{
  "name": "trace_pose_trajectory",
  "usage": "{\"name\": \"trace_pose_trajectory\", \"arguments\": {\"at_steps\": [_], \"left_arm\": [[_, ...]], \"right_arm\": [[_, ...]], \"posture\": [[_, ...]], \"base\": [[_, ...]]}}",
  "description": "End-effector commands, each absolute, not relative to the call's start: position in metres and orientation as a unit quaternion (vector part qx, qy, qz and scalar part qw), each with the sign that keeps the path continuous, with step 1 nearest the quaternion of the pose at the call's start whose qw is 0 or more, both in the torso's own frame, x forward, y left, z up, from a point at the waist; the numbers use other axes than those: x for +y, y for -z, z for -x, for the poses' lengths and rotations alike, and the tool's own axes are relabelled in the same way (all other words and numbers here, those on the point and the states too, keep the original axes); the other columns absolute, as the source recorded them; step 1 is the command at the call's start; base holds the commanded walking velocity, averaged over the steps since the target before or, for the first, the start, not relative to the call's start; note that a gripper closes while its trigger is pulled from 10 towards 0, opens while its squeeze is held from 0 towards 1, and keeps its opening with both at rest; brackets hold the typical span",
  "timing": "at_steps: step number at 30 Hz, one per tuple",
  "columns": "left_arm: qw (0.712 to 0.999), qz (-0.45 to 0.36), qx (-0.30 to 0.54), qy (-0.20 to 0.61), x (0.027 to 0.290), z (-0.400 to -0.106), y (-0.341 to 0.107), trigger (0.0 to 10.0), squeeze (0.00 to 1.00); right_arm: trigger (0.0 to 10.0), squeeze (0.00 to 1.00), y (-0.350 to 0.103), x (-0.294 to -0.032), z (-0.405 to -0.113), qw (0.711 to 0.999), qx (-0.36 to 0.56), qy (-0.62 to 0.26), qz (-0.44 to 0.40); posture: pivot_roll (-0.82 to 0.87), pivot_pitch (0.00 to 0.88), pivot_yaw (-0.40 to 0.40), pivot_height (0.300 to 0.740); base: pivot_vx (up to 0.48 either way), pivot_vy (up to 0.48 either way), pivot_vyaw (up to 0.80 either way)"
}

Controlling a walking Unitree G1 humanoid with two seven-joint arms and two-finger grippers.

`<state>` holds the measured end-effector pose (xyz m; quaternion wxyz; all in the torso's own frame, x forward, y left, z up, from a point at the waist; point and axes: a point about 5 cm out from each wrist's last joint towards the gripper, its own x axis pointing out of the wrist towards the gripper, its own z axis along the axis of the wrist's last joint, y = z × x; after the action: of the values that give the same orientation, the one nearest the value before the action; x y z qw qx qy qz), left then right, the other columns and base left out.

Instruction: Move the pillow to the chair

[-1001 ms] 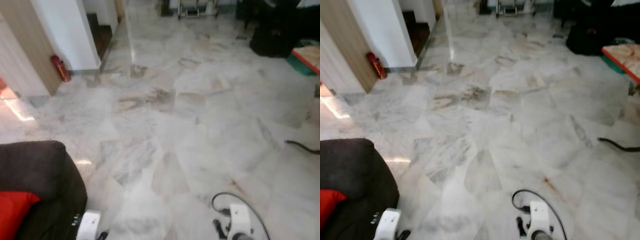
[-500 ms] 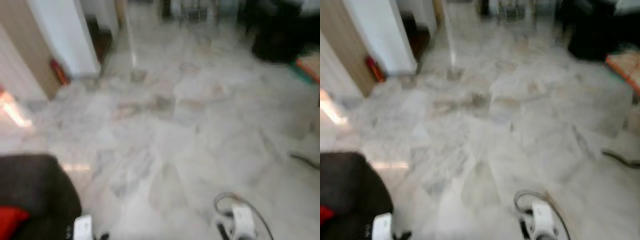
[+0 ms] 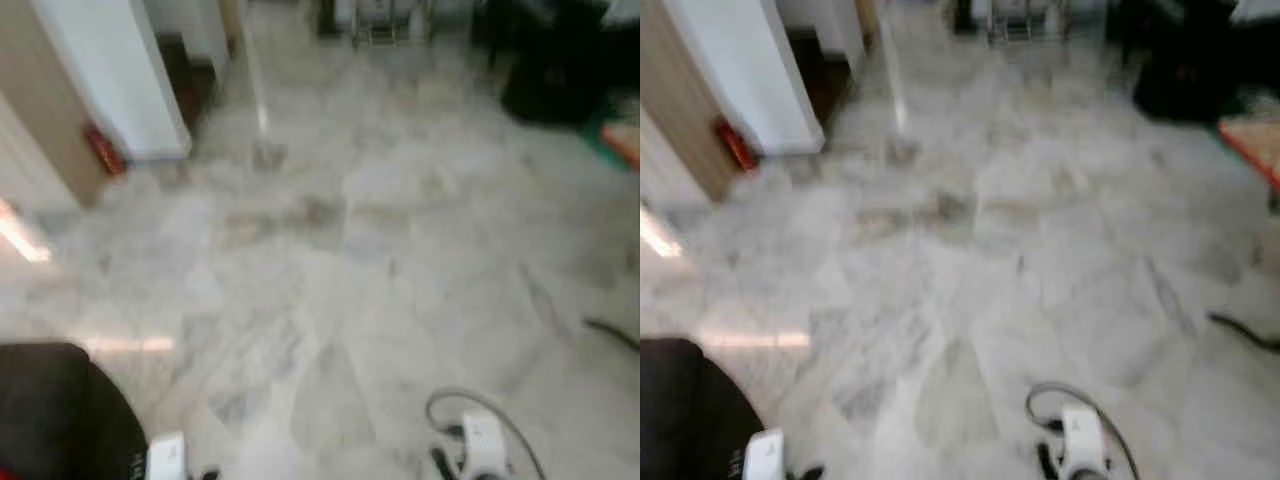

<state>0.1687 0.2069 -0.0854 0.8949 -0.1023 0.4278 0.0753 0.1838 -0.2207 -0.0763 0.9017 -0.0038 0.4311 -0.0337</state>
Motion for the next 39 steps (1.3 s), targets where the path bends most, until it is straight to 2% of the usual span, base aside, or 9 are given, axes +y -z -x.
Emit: {"name": "trace_pose_trajectory", "arguments": {"at_steps": [1, 28, 39], "left_arm": [[0.892, 0.089, 0.435, -0.085, 0.2183, -0.1635, 0.0857, 10.0, 0.0], [0.89, 0.083, 0.44, -0.087, 0.224, -0.1585, 0.0865, 10.0, 0.0], [0.889, 0.083, 0.442, -0.088, 0.2259, -0.1569, 0.0867, 10.0, 0.0]], "right_arm": [[10.0, 0.0, 0.0769, -0.2097, -0.1872, 0.903, 0.429, 0.02, -0.003], [10.0, 0.0, 0.0756, -0.2058, -0.1913, 0.905, 0.426, 0.016, -0.008], [10.0, 0.0, 0.0756, -0.2071, -0.1907, 0.904, 0.426, 0.016, -0.007]], "posture": [[0.04, 0.019, 0.026, 0.74], [0.05, 0.0, 0.019, 0.74], [0.05, 0.024, 0.013, 0.74]], "base": [[0.33, 0.0, 0.0], [0.332, 0.0, 0.0], [0.33, 0.0, 0.0]]}}
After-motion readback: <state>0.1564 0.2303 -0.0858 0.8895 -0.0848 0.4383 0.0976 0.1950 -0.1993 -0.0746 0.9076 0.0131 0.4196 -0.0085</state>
